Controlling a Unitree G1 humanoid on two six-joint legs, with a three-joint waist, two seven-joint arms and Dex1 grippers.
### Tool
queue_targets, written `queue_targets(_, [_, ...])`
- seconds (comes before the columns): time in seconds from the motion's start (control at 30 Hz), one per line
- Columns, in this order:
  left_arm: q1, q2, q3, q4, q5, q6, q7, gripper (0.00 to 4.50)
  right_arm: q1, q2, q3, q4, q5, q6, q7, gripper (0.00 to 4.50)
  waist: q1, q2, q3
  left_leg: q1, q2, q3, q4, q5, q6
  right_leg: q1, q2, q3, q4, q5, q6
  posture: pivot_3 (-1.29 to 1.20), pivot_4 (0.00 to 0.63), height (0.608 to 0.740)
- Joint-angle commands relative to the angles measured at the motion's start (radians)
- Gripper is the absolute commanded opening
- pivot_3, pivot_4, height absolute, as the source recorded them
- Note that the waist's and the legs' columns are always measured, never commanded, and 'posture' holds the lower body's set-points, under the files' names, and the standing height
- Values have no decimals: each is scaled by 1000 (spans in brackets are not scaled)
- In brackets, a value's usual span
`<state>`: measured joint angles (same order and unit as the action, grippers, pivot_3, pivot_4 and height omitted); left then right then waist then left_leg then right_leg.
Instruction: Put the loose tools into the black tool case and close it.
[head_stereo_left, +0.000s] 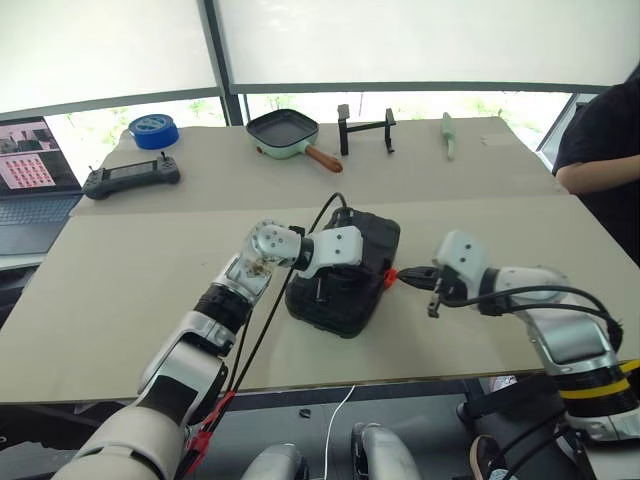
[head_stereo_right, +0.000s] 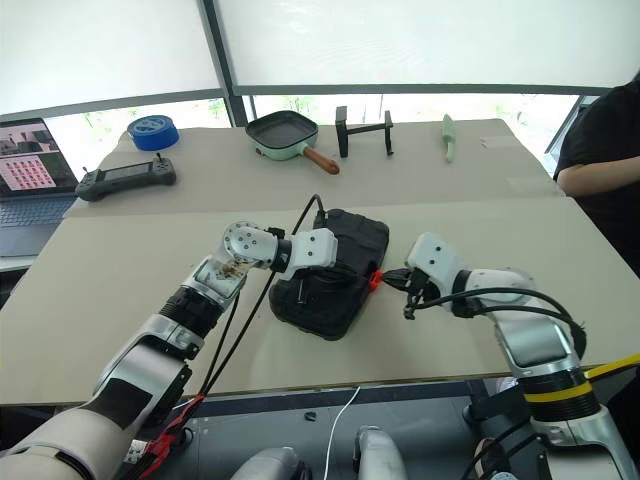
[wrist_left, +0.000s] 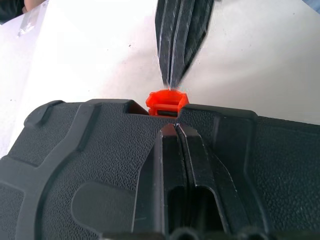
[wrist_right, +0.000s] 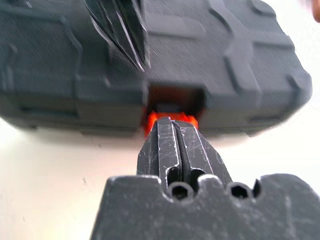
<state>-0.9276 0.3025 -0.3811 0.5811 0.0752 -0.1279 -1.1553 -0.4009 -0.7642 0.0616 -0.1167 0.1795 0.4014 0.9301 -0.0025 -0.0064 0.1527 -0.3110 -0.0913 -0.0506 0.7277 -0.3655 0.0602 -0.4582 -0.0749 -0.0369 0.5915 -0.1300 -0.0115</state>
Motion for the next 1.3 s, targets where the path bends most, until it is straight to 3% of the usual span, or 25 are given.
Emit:
queue_targets(0.03, [7, 64, 30, 55, 18, 51, 5, 67, 17, -19, -10, 25, -18, -38, 4, 0, -1, 0, 0, 0, 0, 0, 0, 0, 0, 0, 0, 0, 0, 0, 0, 0, 150, 740])
queue_targets(0.17, [-24, 63, 67, 89, -22, 119, -15, 67, 14, 1, 12, 55, -28, -55, 0, 0, -1, 0, 0, -1, 0, 0, -1, 0, 0, -1, 0, 0, 0, 0, 0, 0, 150, 740])
queue_targets(0.57, [7, 23, 11, 142, 46, 26, 6, 67, -103, 131, 48, 70, -20, -38, -26, 0, 7, 0, 0, -3, 0, 0, -1, 0, 0, -2, 0, -1, -4, 0, 0, 0, 150, 740])
queue_targets(1.3, [29, 14, 5, 137, 55, 10, -6, 67, -150, 213, 66, 38, -48, -63, -41, 0, -27, 0, 0, 0, 0, 1, -4, 0, -1, -2, 1, 1, -3, 0, -1, 0, 150, 740])
